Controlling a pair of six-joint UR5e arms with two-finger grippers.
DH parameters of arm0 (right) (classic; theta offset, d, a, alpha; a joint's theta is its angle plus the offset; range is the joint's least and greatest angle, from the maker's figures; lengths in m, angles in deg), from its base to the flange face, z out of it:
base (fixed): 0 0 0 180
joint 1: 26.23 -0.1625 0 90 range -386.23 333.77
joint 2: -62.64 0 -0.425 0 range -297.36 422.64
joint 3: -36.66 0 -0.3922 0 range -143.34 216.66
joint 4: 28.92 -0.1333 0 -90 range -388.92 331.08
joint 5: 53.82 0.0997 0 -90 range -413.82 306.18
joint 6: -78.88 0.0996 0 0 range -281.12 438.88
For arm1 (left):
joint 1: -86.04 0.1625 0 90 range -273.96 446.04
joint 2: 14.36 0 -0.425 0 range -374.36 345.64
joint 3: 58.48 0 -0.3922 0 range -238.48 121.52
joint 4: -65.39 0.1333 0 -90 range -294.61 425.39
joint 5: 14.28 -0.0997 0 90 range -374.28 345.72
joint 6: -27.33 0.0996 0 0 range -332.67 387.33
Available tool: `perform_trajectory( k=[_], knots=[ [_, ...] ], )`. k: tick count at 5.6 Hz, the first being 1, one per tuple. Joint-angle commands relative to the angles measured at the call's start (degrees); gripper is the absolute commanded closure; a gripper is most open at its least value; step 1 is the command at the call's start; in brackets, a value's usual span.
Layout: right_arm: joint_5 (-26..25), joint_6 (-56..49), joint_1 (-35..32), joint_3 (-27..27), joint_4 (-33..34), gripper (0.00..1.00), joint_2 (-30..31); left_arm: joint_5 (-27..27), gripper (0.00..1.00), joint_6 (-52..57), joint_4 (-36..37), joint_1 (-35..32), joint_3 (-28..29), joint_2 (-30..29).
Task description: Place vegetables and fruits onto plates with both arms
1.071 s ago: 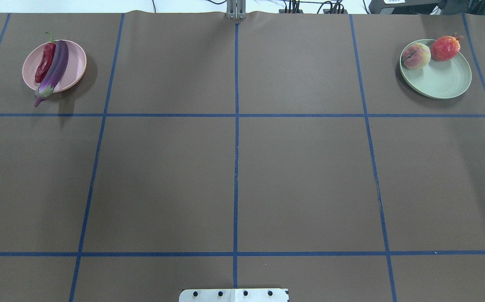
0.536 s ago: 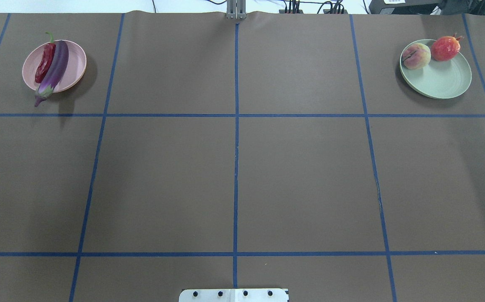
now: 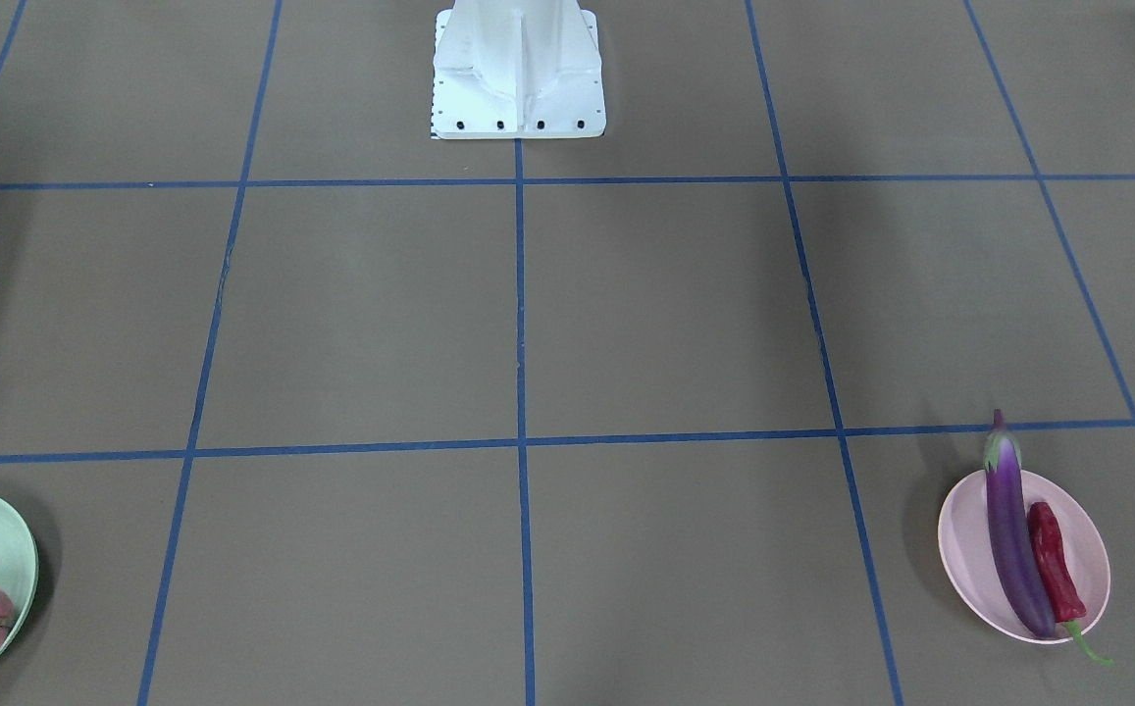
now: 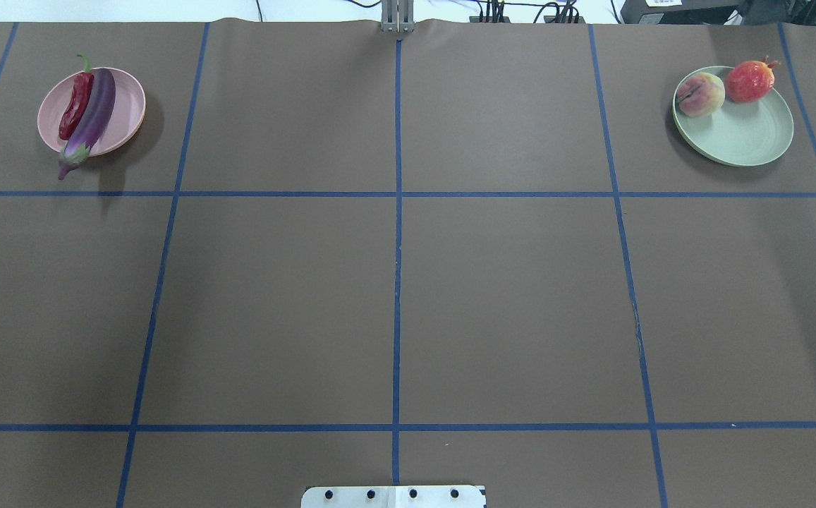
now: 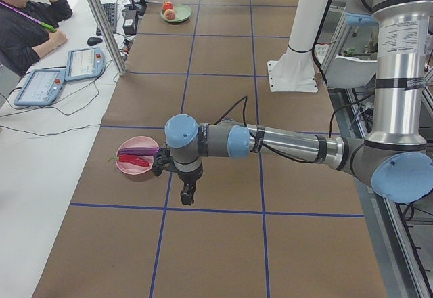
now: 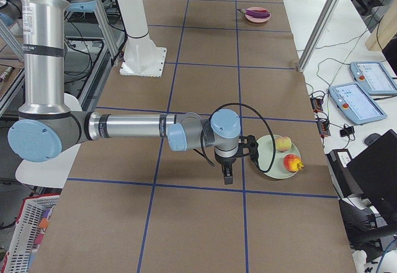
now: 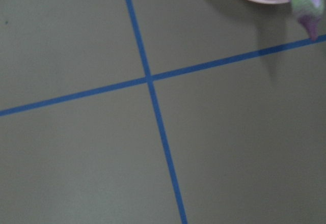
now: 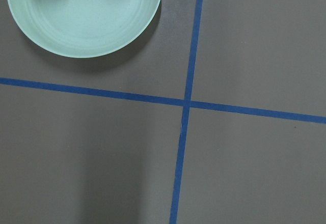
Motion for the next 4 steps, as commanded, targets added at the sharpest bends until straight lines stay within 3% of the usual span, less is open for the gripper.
perform_trajectory(
  k=[1, 4],
  knots=[
    [-0.09, 0.08, 0.12, -0.05, -0.09, 0.0, 0.33, 1.15, 0.0, -0.84, -4.77, -0.18, -0.59, 2.14],
    [0.0, 0.61, 0.12, -0.05, -0.53, 0.0, 0.77, 5.8, 0.0, -0.31, -5.42, -1.58, -3.83, 2.16]
  ],
)
